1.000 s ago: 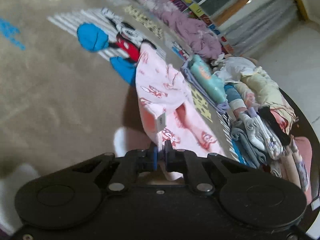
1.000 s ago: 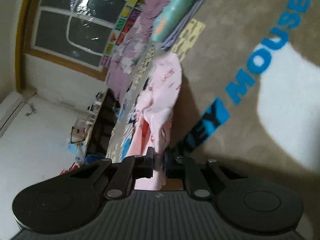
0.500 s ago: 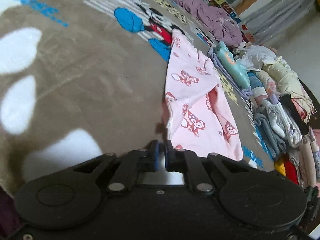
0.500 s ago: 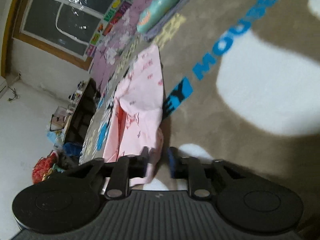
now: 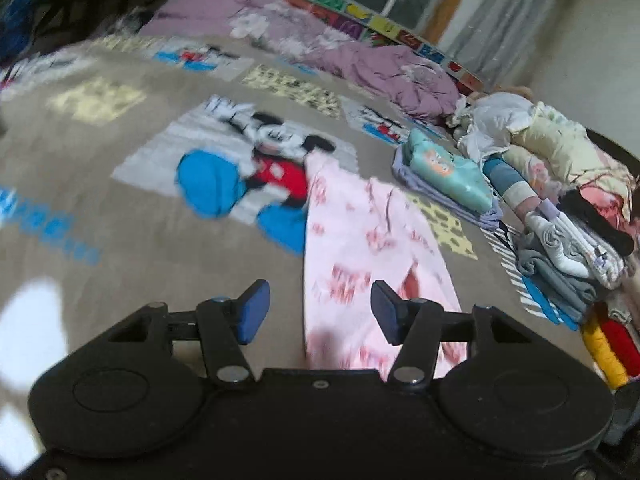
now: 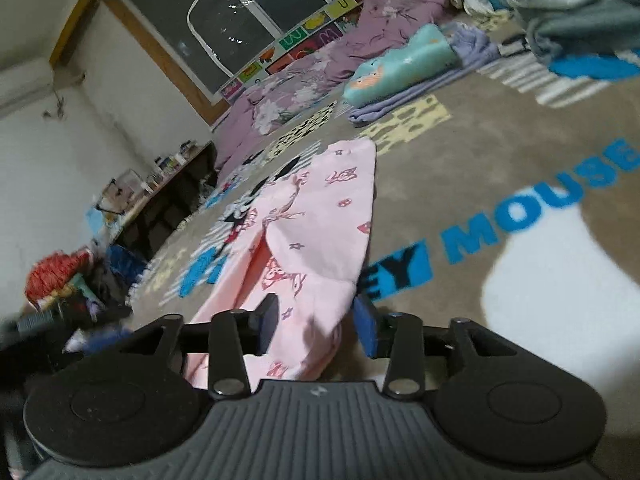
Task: Fold clothes
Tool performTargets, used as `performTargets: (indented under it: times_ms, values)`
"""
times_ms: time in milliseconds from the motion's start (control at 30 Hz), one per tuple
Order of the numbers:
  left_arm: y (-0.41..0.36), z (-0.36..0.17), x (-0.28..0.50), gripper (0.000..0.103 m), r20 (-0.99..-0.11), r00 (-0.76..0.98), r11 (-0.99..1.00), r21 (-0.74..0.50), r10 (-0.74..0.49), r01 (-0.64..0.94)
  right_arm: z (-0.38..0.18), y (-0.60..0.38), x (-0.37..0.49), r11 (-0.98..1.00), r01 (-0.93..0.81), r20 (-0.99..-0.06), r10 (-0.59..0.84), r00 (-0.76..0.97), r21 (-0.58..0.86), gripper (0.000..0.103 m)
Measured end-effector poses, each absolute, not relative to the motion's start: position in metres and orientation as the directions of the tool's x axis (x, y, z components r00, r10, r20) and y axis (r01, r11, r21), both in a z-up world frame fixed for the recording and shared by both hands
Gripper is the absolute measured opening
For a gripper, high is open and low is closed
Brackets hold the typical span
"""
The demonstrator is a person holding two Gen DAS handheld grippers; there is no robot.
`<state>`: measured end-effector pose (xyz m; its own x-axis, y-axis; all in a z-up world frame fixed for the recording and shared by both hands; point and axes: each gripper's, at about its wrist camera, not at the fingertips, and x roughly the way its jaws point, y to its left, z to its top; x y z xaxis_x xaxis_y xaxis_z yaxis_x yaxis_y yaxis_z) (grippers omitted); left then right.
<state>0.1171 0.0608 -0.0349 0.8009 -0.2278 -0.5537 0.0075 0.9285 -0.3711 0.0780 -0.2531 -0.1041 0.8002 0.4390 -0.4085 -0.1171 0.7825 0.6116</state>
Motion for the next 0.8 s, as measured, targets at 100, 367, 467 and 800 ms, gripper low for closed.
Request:
performTargets:
  times_ms: [100, 367, 467, 800]
  values:
    - [0.058, -0.027, 0.152, 0.055, -0.566, 0.789, 0.936, -0.352, -0.239, 0.032, -0.108, -0.25, 0.082, 0.791, -0.112, -0.421, 0.433, 0.797, 0.601, 0.05]
    - [0.034, -0.024, 0.249, 0.051, -0.605, 0.762, 0.962, -0.261, -0.232, 0.085, -0.118, -0.246, 0.096, 0.795, -0.099, -0.439, 0.429, 0.79, 0.599, 0.051]
    - [0.03, -0.033, 0.284, 0.041, -0.631, 0.744, 0.968, -0.233, -0.22, 0.089, -0.118, -0.243, 0.097, 0.803, -0.104, -0.441, 0.425, 0.79, 0.587, 0.053]
    - [0.019, -0.057, 0.344, 0.035, -0.653, 0.735, 0.983, -0.113, -0.181, 0.141, -0.12, -0.24, 0.1, 0.799, -0.117, -0.425, 0.431, 0.796, 0.59, 0.059]
